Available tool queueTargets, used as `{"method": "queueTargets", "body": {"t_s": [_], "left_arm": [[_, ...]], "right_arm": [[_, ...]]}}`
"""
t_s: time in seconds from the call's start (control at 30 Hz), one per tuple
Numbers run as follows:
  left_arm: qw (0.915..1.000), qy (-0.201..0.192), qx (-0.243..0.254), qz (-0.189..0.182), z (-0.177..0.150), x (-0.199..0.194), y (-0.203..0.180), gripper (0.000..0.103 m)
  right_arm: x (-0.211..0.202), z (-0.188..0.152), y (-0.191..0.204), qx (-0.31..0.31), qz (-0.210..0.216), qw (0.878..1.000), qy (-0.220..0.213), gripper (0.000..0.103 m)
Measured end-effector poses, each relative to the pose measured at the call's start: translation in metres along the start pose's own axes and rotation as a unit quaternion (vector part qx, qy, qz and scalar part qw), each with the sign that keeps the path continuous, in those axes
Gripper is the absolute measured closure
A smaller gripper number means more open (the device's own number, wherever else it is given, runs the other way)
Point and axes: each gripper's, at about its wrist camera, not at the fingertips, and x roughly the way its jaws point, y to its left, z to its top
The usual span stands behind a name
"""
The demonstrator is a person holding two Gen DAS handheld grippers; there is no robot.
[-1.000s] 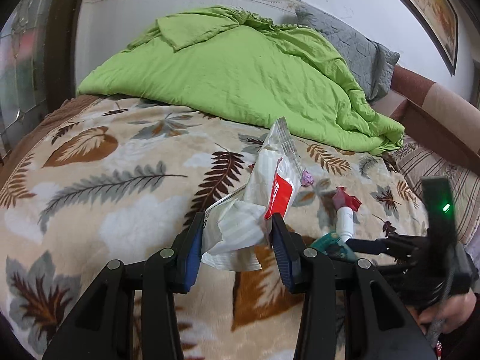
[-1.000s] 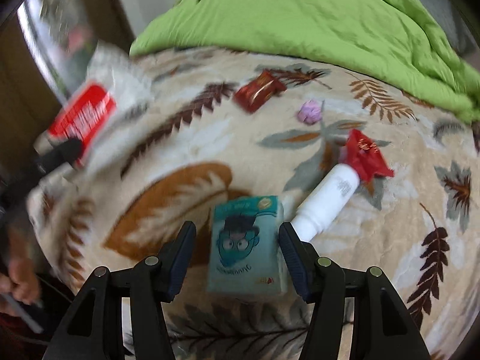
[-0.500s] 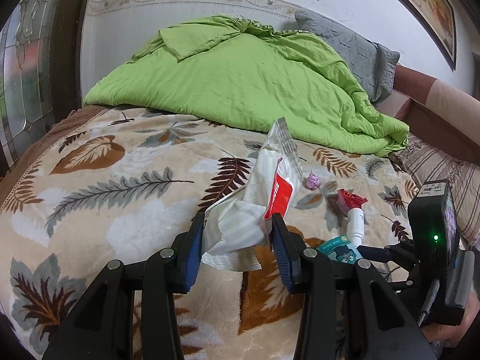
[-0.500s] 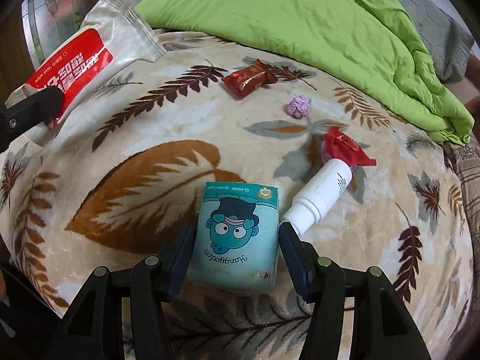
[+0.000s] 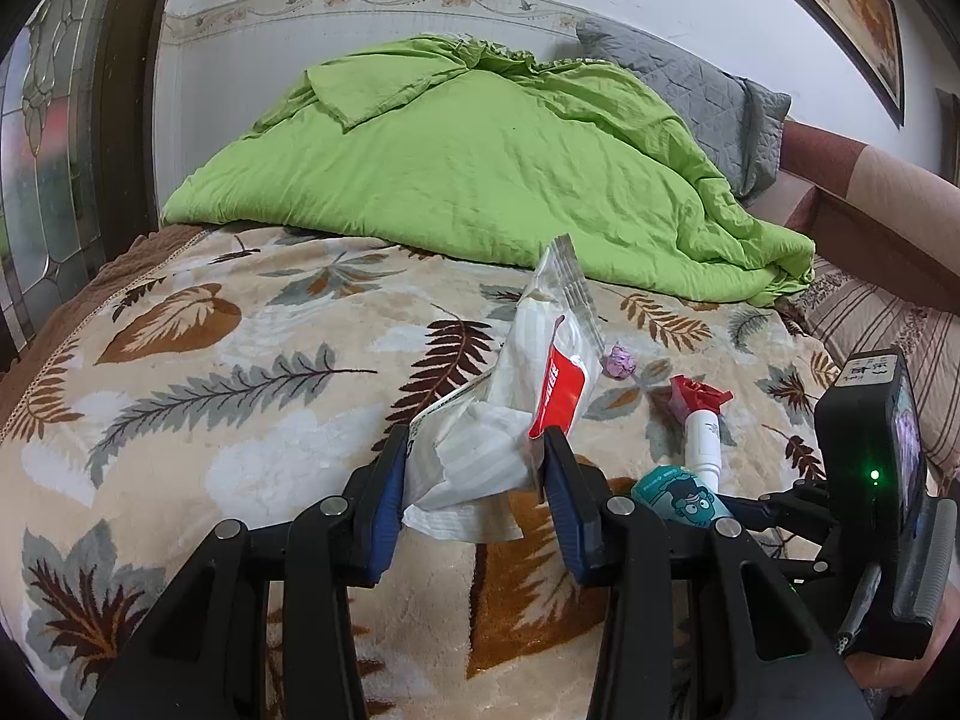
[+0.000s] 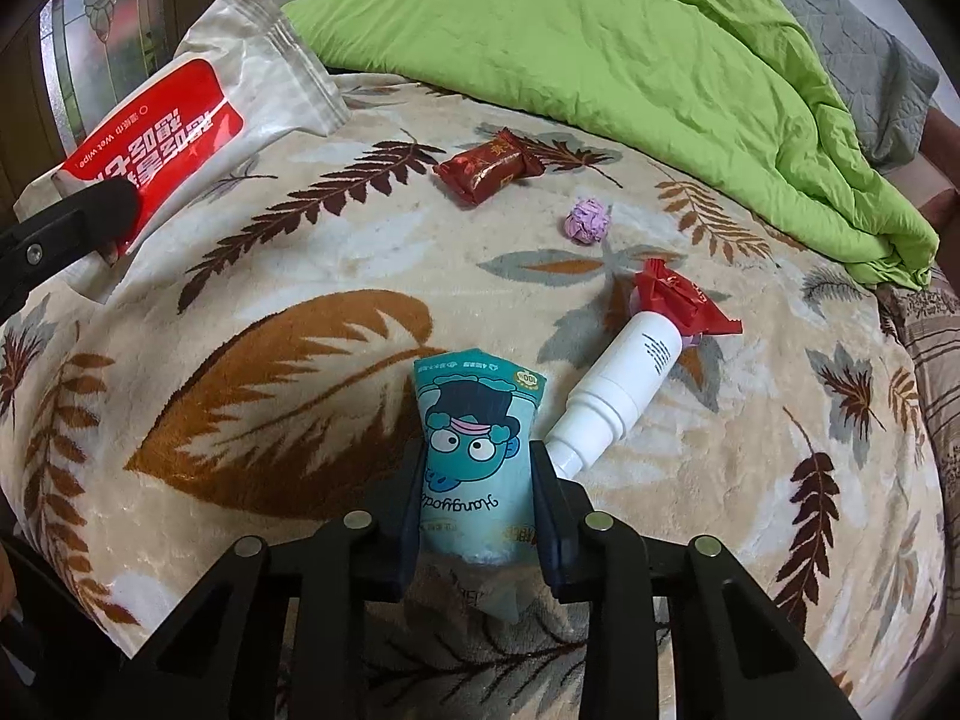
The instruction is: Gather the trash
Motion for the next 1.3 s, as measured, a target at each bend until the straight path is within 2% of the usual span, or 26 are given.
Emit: {"method": "queueTargets", "body": {"t_s": [0.63,0.97,1.3], "left_arm": [[1.0,-0.005,0.005,0.0,-0.001,-0.001,-0.005,0.062],[1.0,-0.006,0.007,0.002,-0.003,-0.003,-0.01,0.062],[0.9996,-0.013,0.023,0.007,0.0,-0.004,-0.016,0.062]], "right_arm": [[-0.023,0.001,0.003,0.009,-0.037,0.998,-0.056,0.071],[-0.034,-0.001,0.001,0.029,-0.04,0.996,-0.075,0.071],[-0.052,-0.005,-0.012,0.079,-0.025,0.99,-0.116,0.071]]}}
